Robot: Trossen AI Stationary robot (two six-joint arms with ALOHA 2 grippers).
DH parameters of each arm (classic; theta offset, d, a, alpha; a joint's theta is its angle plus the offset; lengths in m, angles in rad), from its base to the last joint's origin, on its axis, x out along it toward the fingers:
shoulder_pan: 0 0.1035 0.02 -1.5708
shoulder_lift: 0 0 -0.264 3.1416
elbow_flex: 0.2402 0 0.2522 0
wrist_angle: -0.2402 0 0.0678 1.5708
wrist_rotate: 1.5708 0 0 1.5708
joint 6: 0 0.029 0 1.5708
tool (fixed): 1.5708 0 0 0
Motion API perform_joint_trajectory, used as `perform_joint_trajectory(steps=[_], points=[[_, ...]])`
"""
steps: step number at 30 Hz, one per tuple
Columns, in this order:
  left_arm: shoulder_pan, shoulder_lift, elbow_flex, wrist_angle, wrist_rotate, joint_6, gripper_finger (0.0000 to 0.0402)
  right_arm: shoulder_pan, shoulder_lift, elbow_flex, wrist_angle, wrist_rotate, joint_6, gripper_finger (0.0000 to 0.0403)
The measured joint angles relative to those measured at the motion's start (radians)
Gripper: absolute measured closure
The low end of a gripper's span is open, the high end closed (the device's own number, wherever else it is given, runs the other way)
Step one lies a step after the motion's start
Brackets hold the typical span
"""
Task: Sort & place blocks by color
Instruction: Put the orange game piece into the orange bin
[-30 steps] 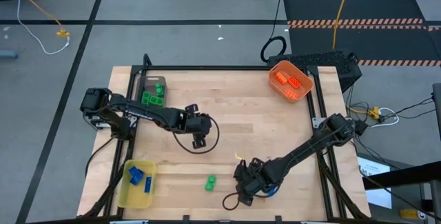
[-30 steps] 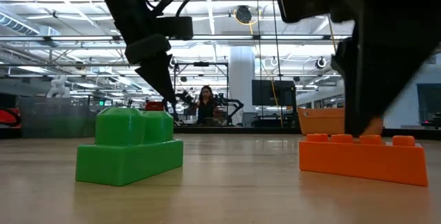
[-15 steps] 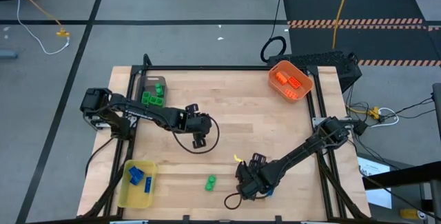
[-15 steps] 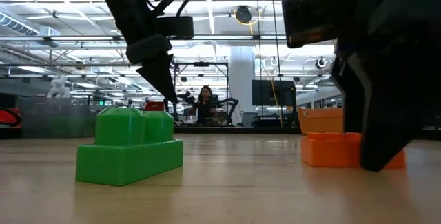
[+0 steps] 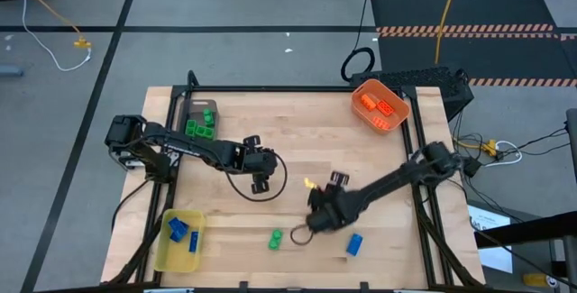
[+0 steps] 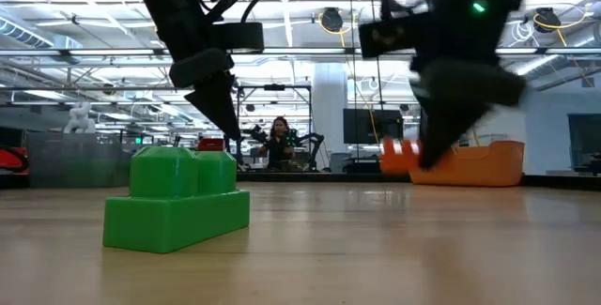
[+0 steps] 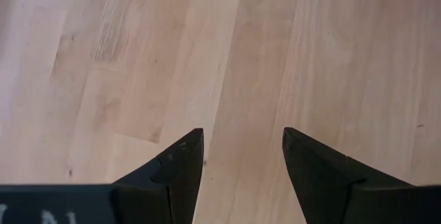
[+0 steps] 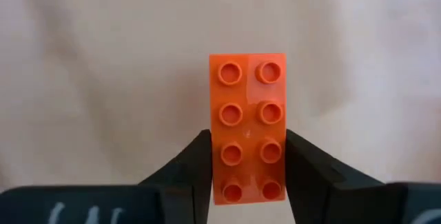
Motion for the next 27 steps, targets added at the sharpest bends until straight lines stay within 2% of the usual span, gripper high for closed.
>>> perform_joint_trajectory(steps=[9, 17, 20, 27], points=[[0.002, 0.000, 0.000, -0.011, 0.000, 0.024, 0.0201, -0.223, -0.218, -0.019, -0.175, 0.155, -0.124, 0.0283], [0.001, 0.000, 0.000, -0.011, 0.001, 0.024, 0.0201, -0.533, -0.467, -0.167, -0.126, 0.157, -0.277, 0.0283], [0.001, 0.000, 0.000, -0.008, 0.001, 0.024, 0.0201, -0.661, -0.549, -0.237, -0.097, 0.125, -0.324, 0.0283], [0.001, 0.000, 0.000, 0.011, 0.002, 0.024, 0.0201, -0.924, -0.677, -0.413, 0.003, 0.072, -0.429, 0.0283]])
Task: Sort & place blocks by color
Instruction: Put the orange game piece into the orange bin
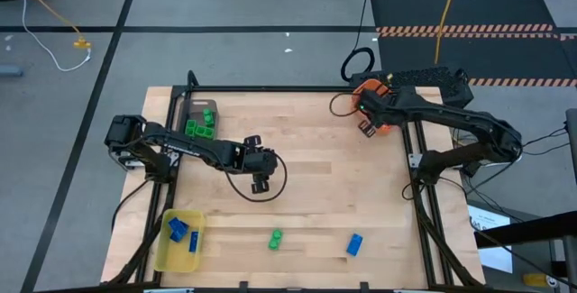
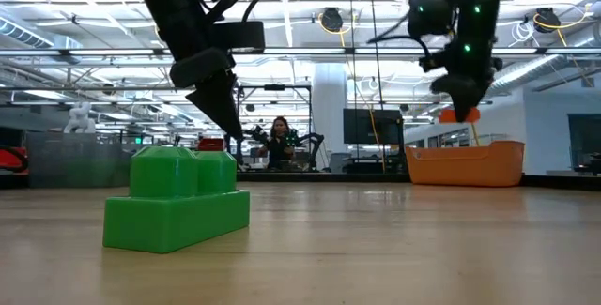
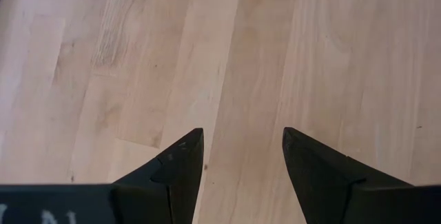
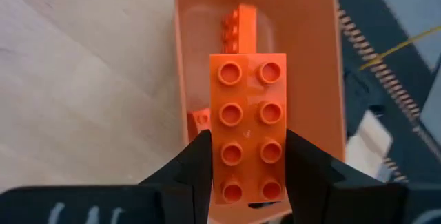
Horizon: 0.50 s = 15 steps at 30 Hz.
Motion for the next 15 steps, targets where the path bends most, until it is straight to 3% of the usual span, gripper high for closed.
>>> perform_joint_trajectory(steps=[4, 15], points=[[0.000, 0.000, 0.000, 0.010, 0.000, 0.000, 0.0201, -0.093, -0.025, -0.077, 0.079, -0.076, -0.059, 0.0283], [0.000, 0.000, 0.000, 0.042, 0.000, 0.008, 0.0201, -0.169, -0.024, -0.120, 0.116, -0.076, -0.074, 0.0282]])
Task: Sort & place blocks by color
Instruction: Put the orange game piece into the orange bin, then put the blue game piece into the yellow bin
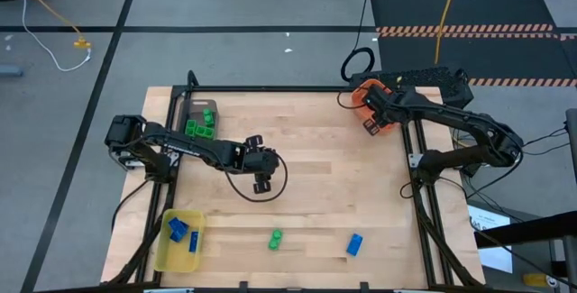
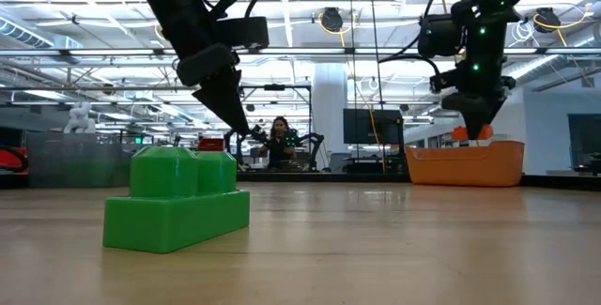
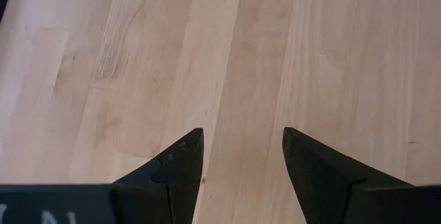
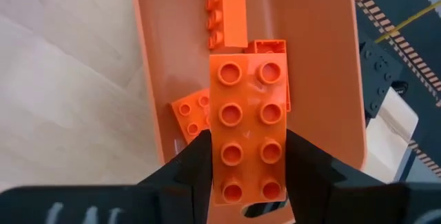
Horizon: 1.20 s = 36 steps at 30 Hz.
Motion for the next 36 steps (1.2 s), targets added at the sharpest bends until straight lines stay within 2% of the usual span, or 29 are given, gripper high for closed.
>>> perform_joint_trajectory(steps=[2, 8, 13, 17, 25, 30, 36], points=[[0.000, 0.000, 0.000, -0.001, 0.000, 0.000, 0.0201, 0.000, 0.000, 0.000, 0.014, 0.002, 0.000, 0.0255], [0.000, 0.000, 0.000, -0.002, 0.000, 0.000, 0.0201, 0.000, 0.000, 0.000, 0.038, 0.007, 0.003, 0.0119], [0.000, 0.000, 0.000, -0.003, 0.000, -0.001, 0.0201, 0.000, 0.000, 0.000, 0.022, 0.006, 0.003, 0.0063], [0.000, 0.000, 0.000, -0.003, 0.000, -0.001, 0.0201, 0.006, -0.004, 0.000, 0.022, -0.016, 0.020, 0.0058], [0.000, 0.000, 0.000, 0.000, 0.000, -0.005, 0.0201, 0.104, -0.074, 0.000, 0.019, -0.317, 0.140, 0.0078], [0.000, 0.000, 0.000, 0.007, 0.001, -0.008, 0.0201, 0.251, -0.084, 0.000, -0.012, -0.414, 0.220, 0.0080], [0.000, 0.000, 0.000, 0.012, 0.001, -0.017, 0.0202, 0.498, -0.085, 0.000, 0.030, -0.446, 0.366, 0.0081]])
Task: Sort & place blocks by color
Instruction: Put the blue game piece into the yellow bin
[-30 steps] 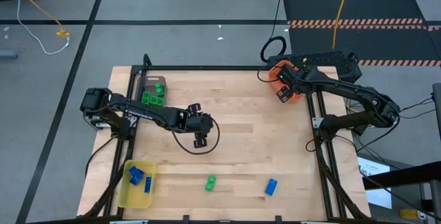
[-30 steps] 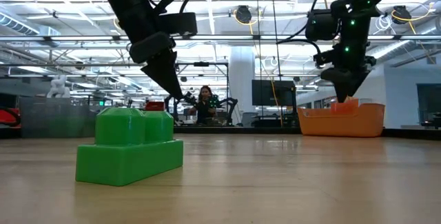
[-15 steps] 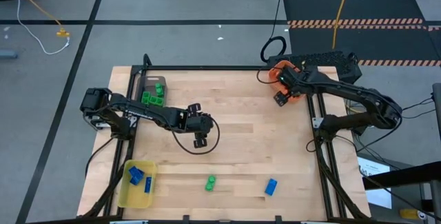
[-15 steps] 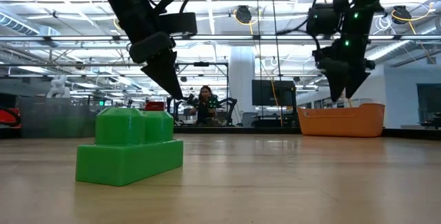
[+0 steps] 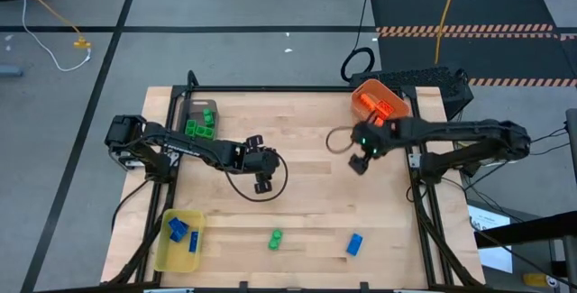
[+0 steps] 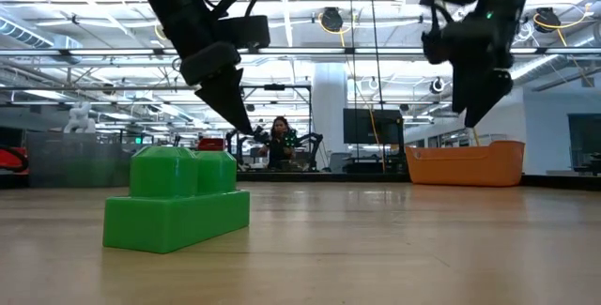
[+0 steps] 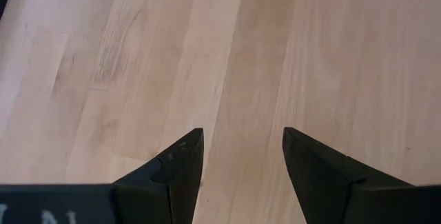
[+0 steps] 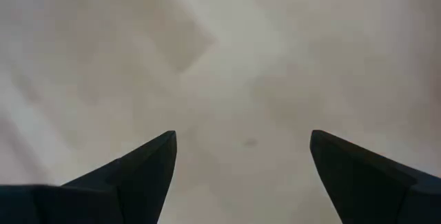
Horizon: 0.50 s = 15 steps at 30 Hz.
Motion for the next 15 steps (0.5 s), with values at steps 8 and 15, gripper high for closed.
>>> perform_joint_trajectory(steps=[8, 15], points=[[-0.002, 0.000, 0.000, 0.074, 0.083, 0.007, 0.0201, 0.335, 0.000, 0.000, 0.117, -0.047, 0.138, 0.0081], [-0.007, 0.000, 0.000, 0.078, 0.130, -0.011, 0.0202, 0.560, 0.057, 0.000, 0.308, 0.028, 0.053, 0.0081]])
